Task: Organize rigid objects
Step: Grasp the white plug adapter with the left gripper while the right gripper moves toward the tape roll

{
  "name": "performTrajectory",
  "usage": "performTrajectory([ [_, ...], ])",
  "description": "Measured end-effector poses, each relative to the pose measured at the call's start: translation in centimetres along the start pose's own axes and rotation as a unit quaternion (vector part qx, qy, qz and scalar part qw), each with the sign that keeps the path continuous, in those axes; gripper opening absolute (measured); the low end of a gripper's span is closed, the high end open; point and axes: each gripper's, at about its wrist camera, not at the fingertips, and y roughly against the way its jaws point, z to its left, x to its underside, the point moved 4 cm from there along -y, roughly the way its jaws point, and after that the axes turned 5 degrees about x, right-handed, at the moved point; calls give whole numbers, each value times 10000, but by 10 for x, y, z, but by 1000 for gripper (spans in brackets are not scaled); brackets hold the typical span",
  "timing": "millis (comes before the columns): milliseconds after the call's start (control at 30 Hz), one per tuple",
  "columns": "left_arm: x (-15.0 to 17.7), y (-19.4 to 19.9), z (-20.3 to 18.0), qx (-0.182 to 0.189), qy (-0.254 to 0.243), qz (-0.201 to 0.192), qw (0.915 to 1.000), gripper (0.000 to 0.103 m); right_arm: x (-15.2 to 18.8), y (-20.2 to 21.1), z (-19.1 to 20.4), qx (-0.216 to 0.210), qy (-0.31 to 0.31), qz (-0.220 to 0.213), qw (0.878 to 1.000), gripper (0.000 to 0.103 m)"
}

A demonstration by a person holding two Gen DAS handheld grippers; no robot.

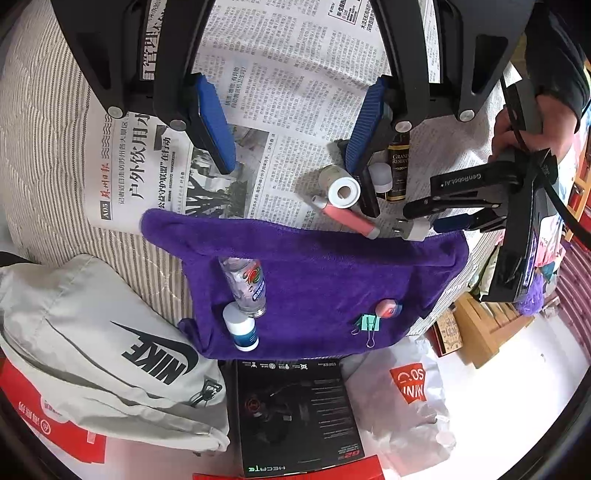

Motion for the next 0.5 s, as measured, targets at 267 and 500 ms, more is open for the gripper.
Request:
performTrajectory([
  [267,-11,-12,-10,-146,91,-27,9998,61,2,-1,-1,-21,-49,12,10000,62],
  [500,-12,-14,-13,-219,53,-175,9996,54,4,-6,-5,28,-175,-45,9998,62],
])
